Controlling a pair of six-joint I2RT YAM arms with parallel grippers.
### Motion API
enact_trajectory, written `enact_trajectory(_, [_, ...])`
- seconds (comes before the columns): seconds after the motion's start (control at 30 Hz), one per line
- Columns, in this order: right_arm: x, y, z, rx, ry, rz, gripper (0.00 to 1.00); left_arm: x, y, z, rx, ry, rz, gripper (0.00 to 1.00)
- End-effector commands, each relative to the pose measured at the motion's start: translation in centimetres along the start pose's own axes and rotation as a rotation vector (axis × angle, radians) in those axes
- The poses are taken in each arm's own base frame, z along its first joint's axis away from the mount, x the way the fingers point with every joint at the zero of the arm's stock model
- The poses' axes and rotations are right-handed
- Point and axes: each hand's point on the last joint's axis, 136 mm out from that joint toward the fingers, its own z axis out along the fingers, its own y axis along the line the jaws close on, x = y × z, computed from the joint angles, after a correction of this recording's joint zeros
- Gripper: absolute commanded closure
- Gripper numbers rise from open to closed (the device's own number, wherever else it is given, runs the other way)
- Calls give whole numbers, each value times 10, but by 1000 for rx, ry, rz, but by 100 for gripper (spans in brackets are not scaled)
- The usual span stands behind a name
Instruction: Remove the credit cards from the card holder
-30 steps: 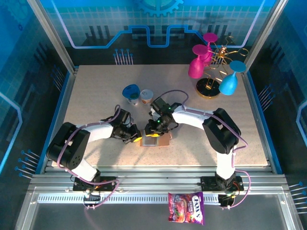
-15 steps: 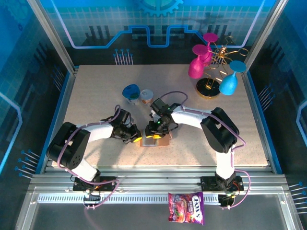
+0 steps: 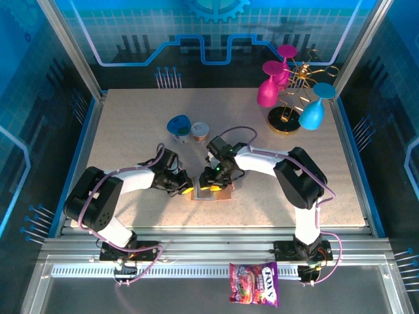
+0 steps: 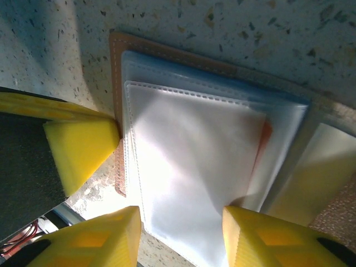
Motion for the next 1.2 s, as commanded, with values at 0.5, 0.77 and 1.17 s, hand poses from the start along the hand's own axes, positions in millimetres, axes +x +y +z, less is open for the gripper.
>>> enact_trajectory(0.5, [2, -4, -7, -141, -32, 47, 55, 2, -39, -31, 51, -17, 43, 83])
enact_trajectory(0.77, [-1, -9, -6, -245, -52, 98, 56, 7, -61, -26, 102, 3, 33, 78])
enact_trajectory(1.17, [-2, -13, -3, -327, -53, 144, 57, 13, -54, 0, 63, 37, 13, 72])
